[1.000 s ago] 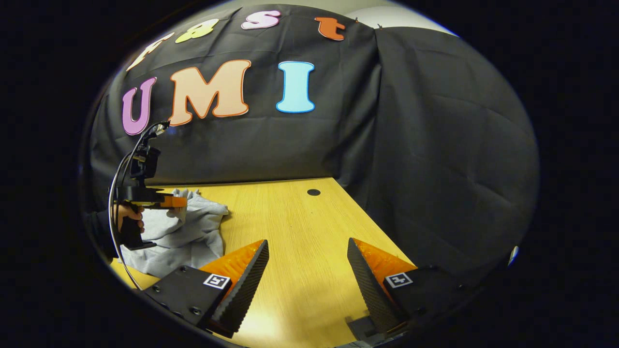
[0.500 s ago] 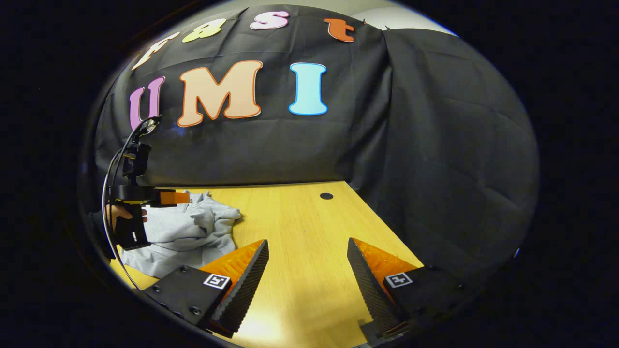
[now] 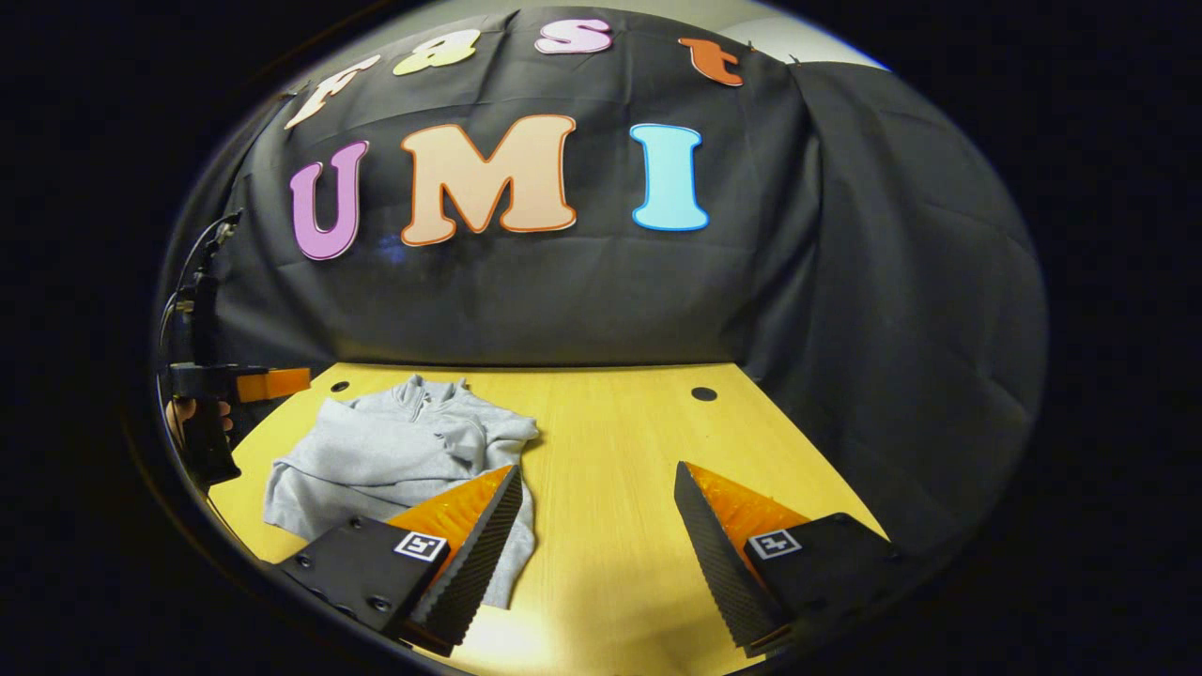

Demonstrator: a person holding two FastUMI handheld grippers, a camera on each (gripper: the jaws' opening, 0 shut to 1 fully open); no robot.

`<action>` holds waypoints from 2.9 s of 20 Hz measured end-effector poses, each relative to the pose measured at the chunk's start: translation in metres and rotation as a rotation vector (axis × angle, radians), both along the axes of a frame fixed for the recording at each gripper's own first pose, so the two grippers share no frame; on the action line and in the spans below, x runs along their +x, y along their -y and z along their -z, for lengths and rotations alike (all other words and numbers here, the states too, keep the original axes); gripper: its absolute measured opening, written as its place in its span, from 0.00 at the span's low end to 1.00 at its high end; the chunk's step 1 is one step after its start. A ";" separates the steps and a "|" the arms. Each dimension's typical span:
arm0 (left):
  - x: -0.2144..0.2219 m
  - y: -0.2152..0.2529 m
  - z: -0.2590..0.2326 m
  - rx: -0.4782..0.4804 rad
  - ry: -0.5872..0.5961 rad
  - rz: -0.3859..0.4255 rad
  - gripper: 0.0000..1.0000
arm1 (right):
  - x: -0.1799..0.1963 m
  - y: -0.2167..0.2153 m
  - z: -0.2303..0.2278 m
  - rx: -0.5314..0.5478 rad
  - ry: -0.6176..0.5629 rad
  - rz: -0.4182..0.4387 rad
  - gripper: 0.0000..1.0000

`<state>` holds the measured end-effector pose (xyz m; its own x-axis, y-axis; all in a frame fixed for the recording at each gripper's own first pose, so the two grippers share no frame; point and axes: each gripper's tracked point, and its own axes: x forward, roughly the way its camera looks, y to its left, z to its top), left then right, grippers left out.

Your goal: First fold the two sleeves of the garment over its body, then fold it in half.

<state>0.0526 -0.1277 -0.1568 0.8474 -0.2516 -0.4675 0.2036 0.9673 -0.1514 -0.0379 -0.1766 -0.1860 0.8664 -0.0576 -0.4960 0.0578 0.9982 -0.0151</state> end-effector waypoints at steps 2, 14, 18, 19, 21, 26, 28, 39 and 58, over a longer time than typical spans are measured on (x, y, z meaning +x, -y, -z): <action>-0.014 -0.027 0.001 0.007 0.009 -0.031 0.95 | 0.004 -0.012 0.003 0.017 -0.005 -0.013 1.00; -0.120 -0.090 0.109 0.023 -0.256 -0.085 0.96 | -0.019 -0.075 0.079 0.059 -0.167 -0.084 1.00; -0.140 -0.094 0.146 0.034 -0.343 -0.063 0.96 | -0.036 -0.089 0.110 0.047 -0.242 -0.103 1.00; -0.144 -0.096 0.154 0.043 -0.360 -0.061 0.96 | -0.040 -0.091 0.119 0.046 -0.260 -0.105 1.00; -0.151 -0.098 0.167 0.046 -0.393 -0.060 0.96 | -0.048 -0.096 0.134 0.044 -0.300 -0.110 1.00; -0.155 -0.100 0.185 0.042 -0.428 -0.073 0.96 | -0.062 -0.108 0.163 0.040 -0.385 -0.138 1.00; -0.155 -0.100 0.186 0.061 -0.419 -0.060 0.95 | -0.066 -0.111 0.174 0.027 -0.414 -0.150 1.00; -0.154 -0.093 0.186 0.072 -0.426 -0.036 0.85 | -0.075 -0.120 0.199 0.050 -0.538 -0.169 0.98; -0.159 -0.074 0.182 -0.059 -0.562 0.038 0.00 | -0.073 -0.138 0.200 0.176 -0.648 -0.246 0.04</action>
